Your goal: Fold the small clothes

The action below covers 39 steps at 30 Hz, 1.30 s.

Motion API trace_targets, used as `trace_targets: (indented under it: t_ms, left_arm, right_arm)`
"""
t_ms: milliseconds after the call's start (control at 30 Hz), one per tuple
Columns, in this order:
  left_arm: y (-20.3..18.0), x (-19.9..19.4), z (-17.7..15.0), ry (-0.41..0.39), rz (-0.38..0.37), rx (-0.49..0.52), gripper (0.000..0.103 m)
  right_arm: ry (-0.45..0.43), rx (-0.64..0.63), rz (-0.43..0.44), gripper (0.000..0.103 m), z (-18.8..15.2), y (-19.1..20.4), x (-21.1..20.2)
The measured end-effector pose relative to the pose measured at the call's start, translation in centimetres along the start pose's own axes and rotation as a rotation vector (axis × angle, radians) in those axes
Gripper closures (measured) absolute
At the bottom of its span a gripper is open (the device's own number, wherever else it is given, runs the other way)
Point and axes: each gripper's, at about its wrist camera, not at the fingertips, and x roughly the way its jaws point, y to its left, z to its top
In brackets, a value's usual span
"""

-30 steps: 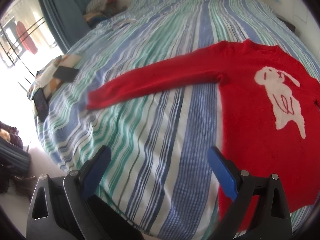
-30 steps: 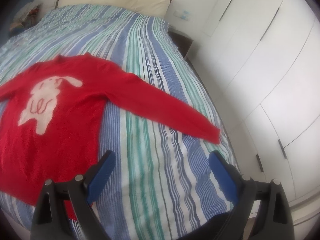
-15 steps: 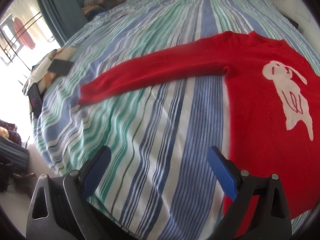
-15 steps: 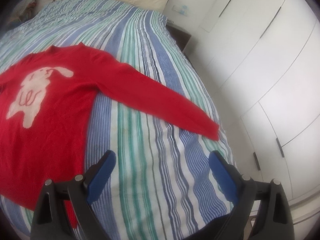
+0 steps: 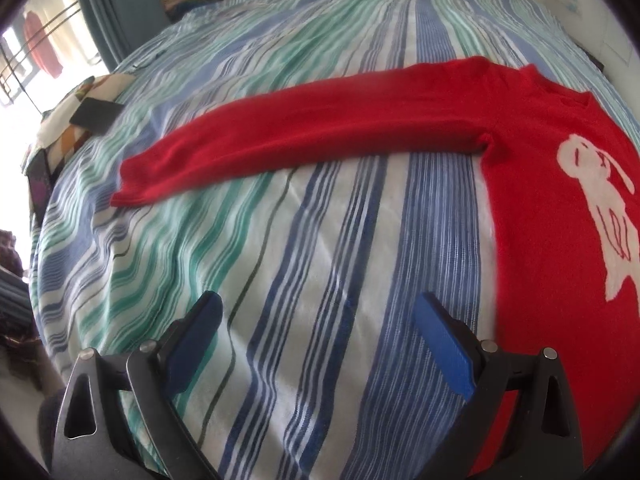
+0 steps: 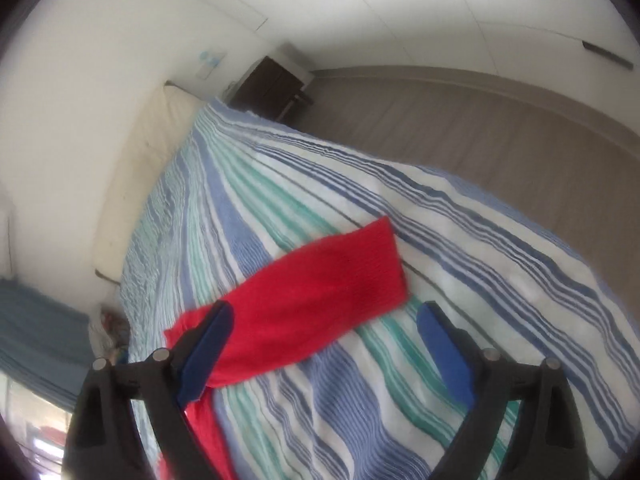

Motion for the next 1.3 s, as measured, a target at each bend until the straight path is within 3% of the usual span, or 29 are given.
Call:
trace_targets:
  t_ms: [133, 233, 367, 467, 500, 600, 667, 833, 900, 1033, 1167, 1200, 1267, 1300]
  left_arm:
    - [0.6, 1.5, -0.5, 0.031, -0.023, -0.039, 0.000]
    - [1.0, 2.1, -0.7, 0.050, -0.051, -0.065, 0.000]
    - [0.8, 2.1, -1.4, -0.008, -0.055, -0.051, 0.000]
    - [0.9, 2.0, -1.8, -0.029, -0.062, -0.042, 0.000]
    - [0.8, 2.0, -1.7, -0.018, -0.064, -0.033, 0.000]
    - [1.0, 1.8, -1.4, 0.005, -0.091, -0.020, 0.000]
    - [1.5, 1.7, -1.4, -0.005, -0.110, -0.039, 0.000]
    - [1.9, 1.7, -1.3, -0.020, -0.120, -0.061, 0.001]
    - [2.0, 1.8, -1.3, -0.021, -0.123, -0.063, 0.001]
    - [2.4, 1.8, -1.1, -0.020, -0.140, -0.078, 0.001]
    - [2.5, 1.9, -1.2, -0.017, -0.143, -0.074, 0.001]
    - [2.4, 1.9, -1.2, -0.016, -0.140, -0.071, 0.001]
    - [2.3, 1.9, -1.3, -0.018, -0.135, -0.065, 0.001]
    - [2.2, 1.9, -1.3, -0.019, -0.134, -0.064, 0.001]
  right_arm:
    - [0.073, 0.171, 0.122, 0.015, -0.1, -2.6, 2.0]
    - [0.076, 0.163, 0.119, 0.020, -0.5, -2.4, 3.9]
    - [0.045, 0.164, 0.074, 0.034, 0.4, -2.3, 6.4]
    - [0.038, 0.115, -0.012, 0.076, 1.0, -1.8, 7.3]
    - [0.048, 0.091, -0.031, 0.098, 1.1, -1.6, 7.5]
    - [0.024, 0.019, -0.055, 0.099, 1.5, 0.5, 6.4]
    - [-0.017, -0.083, -0.034, 0.099, 1.8, 4.0, 4.7]
    - [-0.041, -0.470, 0.078, 0.099, -0.3, 19.6, 1.0]
    - [-0.010, -0.629, 0.154, 0.099, -3.1, 26.6, 0.5]
    - [0.104, -0.879, 0.288, 0.099, -12.2, 38.1, 2.5]
    - [0.224, -1.008, 0.347, 0.099, -21.8, 43.6, 7.4]
    - [0.263, -1.019, 0.363, 0.096, -23.8, 44.3, 9.1]
    - [0.421, -0.974, 0.417, 0.072, -27.1, 44.2, 12.9]
    - [0.492, -0.922, 0.437, 0.046, -28.1, 43.2, 14.3]
